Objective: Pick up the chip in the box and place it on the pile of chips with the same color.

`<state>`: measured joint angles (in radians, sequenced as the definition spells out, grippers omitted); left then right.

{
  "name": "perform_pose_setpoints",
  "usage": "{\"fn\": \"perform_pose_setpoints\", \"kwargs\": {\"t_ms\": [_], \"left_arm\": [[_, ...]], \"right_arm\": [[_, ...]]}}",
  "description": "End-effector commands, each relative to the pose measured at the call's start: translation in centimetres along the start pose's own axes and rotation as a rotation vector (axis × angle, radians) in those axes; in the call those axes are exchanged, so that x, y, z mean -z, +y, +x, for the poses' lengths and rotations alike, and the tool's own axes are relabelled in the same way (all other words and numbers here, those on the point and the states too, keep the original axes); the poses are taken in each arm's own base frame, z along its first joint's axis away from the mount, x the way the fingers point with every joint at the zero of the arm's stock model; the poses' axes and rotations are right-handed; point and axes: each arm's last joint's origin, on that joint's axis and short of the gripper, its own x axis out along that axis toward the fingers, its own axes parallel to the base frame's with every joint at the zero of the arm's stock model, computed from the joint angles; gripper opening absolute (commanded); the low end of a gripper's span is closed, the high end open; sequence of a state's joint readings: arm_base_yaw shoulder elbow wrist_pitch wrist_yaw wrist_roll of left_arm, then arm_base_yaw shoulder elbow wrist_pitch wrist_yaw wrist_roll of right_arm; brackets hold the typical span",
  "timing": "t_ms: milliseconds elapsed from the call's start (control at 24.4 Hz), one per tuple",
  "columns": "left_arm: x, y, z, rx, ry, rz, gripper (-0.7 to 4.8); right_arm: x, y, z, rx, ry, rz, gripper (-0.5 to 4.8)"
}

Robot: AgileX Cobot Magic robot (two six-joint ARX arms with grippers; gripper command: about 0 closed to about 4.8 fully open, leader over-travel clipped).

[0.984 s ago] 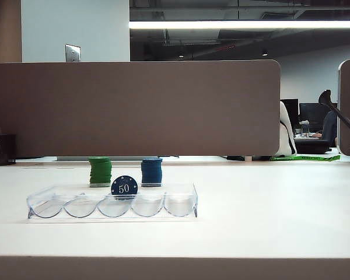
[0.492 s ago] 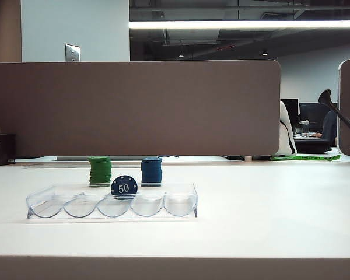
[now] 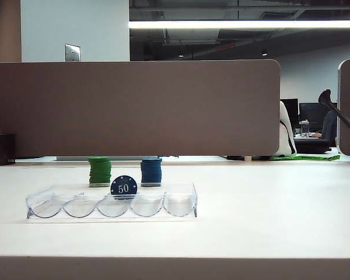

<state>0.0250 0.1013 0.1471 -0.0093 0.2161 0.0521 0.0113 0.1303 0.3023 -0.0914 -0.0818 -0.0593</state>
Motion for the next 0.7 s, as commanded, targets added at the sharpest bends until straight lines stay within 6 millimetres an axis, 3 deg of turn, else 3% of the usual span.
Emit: {"fn": "perform_pose_setpoints", "kwargs": {"t_ms": [41,205,410,574,697], "left_arm": [[-0.8,0.0,0.5,0.058,0.035,-0.008,-0.06],[-2.1,0.1,1.9,0.129,0.112,-0.008,-0.06],[-3.4,0.3,3.8,0.205,0.183,-0.008,-0.06],[-4.5,0.1,6.6,0.310,0.248,0.021,-0.06],[-4.9,-0.2,8.0,0.354,0.274,0.041,-0.06]], "right_arm": [[-2.0,0.0,1.1,-0.063,0.072,-0.010,-0.05],[-5.0,0.0,3.7,-0.191,0.208,0.008,-0.05],[-7.3,0.6,7.2,-0.320,0.286,0.001,-0.05],[-8.6,3.0,12.5,-0.461,0.363,-0.024,-0.05],[-8.4,4.7,15.4,-0.525,0.396,-0.032,-0.05]]}}
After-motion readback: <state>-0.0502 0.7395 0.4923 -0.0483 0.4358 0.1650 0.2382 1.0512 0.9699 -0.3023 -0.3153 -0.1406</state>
